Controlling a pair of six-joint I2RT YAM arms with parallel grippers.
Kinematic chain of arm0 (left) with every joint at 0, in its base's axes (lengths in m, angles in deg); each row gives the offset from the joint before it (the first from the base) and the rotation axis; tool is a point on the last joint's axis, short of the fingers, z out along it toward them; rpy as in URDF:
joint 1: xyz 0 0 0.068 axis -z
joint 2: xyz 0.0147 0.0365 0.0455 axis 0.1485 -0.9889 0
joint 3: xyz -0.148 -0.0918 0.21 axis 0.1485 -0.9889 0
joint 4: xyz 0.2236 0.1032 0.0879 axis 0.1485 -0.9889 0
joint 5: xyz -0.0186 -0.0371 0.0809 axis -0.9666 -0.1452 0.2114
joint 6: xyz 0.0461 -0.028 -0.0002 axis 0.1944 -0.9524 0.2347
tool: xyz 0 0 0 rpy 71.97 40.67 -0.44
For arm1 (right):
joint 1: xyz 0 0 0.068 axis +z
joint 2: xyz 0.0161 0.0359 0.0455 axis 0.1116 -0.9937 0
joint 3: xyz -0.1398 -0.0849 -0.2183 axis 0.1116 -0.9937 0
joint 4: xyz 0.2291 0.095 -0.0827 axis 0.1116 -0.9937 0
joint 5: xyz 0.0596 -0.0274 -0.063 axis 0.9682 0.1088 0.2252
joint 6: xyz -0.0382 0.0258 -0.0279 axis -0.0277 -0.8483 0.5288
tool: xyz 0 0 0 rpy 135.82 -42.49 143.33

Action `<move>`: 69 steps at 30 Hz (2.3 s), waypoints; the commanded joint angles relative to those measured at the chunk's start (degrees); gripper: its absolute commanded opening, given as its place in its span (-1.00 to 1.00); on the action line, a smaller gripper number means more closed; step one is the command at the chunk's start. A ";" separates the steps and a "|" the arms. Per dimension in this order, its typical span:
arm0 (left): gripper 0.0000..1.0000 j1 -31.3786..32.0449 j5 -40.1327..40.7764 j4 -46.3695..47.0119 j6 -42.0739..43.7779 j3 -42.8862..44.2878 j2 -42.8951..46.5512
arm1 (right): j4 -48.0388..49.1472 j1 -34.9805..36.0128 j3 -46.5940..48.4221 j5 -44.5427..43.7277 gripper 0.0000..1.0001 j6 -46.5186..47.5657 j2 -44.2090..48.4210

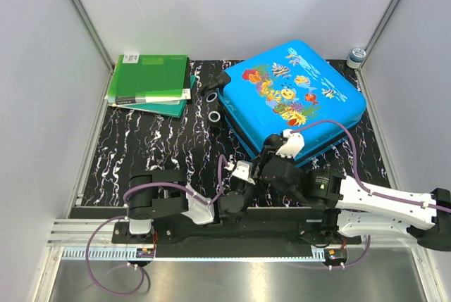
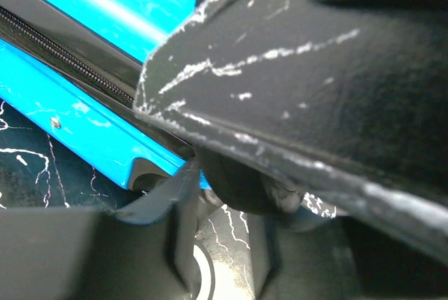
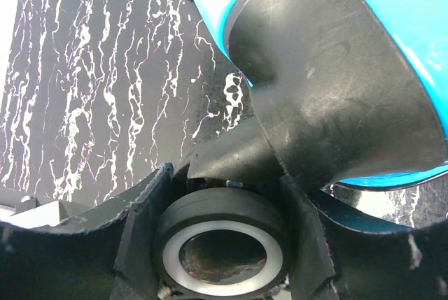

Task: Pack the luggage
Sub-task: Zip the luggage at the center of the board.

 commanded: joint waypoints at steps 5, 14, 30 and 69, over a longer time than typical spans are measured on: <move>-0.81 -0.38 1.22 9.51 4.11 1.32 -0.84 | 12.69 -0.09 1.66 -4.30 -1.00 -3.56 4.29; -1.00 -0.38 2.11 11.71 4.55 -0.53 0.04 | 12.61 -0.09 0.17 -4.65 -1.00 -3.56 6.05; -1.00 -4.51 1.84 13.38 0.07 -7.73 2.85 | 10.94 -0.09 -0.36 -4.74 -1.00 -4.27 7.28; -1.00 -26.31 -12.66 -1.57 -4.77 -17.04 19.27 | -5.06 -0.09 -5.81 -6.67 -1.00 -11.74 10.80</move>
